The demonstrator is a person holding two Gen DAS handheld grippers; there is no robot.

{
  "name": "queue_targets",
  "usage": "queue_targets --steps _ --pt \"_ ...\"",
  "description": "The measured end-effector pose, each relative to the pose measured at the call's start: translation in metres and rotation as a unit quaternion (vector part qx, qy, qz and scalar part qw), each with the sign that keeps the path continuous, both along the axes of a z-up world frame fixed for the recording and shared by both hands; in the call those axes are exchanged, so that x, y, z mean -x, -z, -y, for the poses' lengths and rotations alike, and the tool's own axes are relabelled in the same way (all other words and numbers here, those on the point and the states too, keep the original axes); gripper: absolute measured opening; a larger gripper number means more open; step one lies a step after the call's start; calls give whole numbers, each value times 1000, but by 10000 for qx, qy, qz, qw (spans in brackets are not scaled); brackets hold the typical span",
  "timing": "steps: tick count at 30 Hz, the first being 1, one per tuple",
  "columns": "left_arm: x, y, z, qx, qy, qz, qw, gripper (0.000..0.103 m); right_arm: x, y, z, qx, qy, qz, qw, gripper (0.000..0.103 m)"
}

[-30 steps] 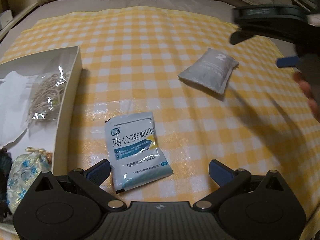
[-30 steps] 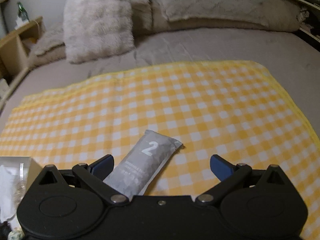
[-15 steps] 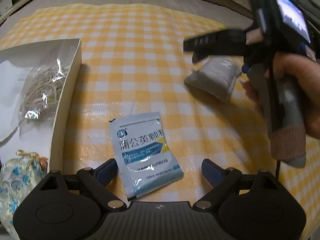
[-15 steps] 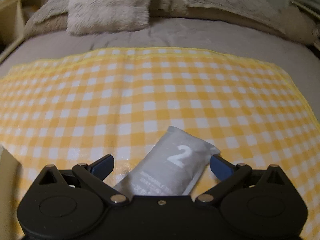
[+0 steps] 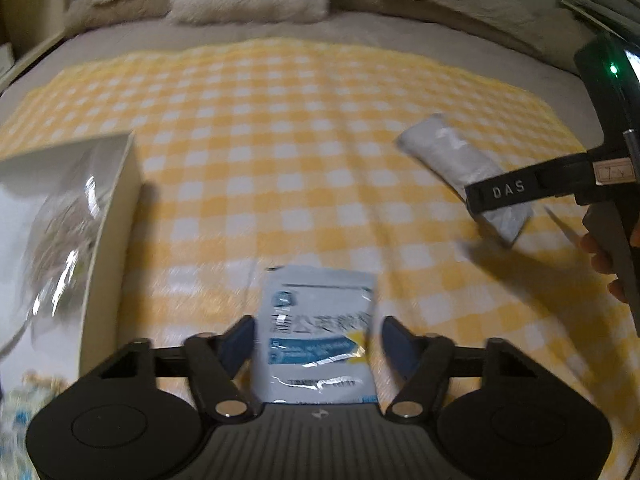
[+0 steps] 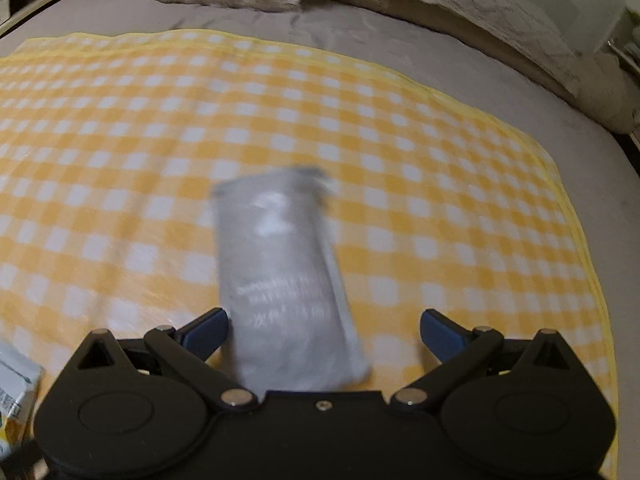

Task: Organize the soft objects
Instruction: 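Grasp the blue-white medicine sachet with the left tool while the right tool grasps the grey packet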

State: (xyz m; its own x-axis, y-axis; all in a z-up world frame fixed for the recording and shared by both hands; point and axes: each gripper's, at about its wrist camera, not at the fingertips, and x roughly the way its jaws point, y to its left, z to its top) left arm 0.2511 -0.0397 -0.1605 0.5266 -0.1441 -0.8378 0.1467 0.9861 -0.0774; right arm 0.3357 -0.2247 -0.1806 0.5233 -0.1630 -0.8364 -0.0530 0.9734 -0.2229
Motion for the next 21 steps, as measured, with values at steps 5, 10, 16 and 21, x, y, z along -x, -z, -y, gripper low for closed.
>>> queue_targets --steps 5,10,16,21 --pt "-5 0 10 -168 420 68 9990 63 6 0 26 -367 64 137 9992 103" --pt "-3 5 16 -498 1012 -31 9936 70 4 -1 25 -242 -729 612 9952 103" --pt "-7 5 9 -598 1271 -256 9897 75 -9 6 22 -588 -1283 581 9883 103" --pt "-13 5 6 -560 1303 -318 9894 67 -12 11 12 -699 -1573 283 9847 89"
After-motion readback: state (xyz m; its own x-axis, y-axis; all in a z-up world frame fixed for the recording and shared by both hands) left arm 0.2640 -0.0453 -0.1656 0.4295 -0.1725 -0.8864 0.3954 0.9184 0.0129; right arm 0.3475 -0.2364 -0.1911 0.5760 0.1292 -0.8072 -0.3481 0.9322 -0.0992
